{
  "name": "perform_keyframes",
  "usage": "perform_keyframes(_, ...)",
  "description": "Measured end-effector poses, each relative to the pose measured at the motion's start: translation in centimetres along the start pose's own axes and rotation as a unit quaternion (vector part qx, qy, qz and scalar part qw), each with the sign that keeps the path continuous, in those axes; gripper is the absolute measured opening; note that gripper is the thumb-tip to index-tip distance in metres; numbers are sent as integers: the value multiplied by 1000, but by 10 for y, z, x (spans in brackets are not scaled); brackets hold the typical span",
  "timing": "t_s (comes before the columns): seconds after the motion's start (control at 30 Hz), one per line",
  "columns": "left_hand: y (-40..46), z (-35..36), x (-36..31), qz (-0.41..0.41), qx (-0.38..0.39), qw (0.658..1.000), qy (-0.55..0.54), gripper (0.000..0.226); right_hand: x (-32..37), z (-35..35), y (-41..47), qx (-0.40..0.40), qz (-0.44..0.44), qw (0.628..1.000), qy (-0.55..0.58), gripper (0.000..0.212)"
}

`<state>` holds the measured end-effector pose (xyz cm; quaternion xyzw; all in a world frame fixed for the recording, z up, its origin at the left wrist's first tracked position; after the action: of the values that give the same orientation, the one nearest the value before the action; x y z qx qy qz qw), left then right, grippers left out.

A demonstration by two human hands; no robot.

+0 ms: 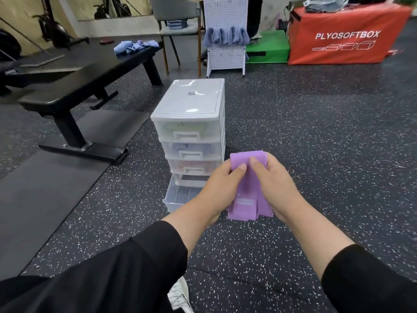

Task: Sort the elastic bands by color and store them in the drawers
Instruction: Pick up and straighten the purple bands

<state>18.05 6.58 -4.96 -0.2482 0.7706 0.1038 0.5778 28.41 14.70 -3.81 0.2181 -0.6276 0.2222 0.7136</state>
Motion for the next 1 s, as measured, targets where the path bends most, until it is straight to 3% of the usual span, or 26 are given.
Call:
perform_keyframes(0.13,-1,8,8,-5,2,999,42,27,-15,8,-5,-13,49,998,37,23)
perform_keyframes(0.27,0,-16,13,-16,-30,996,85,15,-20,13,-4,22,59,998,19,13)
perform_keyframes(0.4,7,-32,18,-30,30,991,128,26,-17,12,9,51,74,996,-3,6)
perform_keyframes(0.5,14,-38,26,-71,82,993,52,40,-13,15,21,63,83,995,-9,8)
perform_keyframes(0.63,19,-49,38,-105,183,975,76,18,-5,26,40,66,78,994,37,8)
perform_keyframes(0.9,55,-117,44,-137,223,953,154,35,-25,36,77,44,131,988,64,11)
perform_keyframes(1.0,80,-150,28,-131,186,959,170,37,-36,39,93,36,149,986,67,11)
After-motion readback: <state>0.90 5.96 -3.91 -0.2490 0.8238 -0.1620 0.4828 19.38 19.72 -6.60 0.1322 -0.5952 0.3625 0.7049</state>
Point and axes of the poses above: each hand's wrist, its own y-axis towards the middle knuckle, its own z-axis out of the palm, x = y × z, the point moved 6 cm from there along y, towards the middle knuckle, and after that the axes turned 13 degrees about y, right-handed, at the moved point
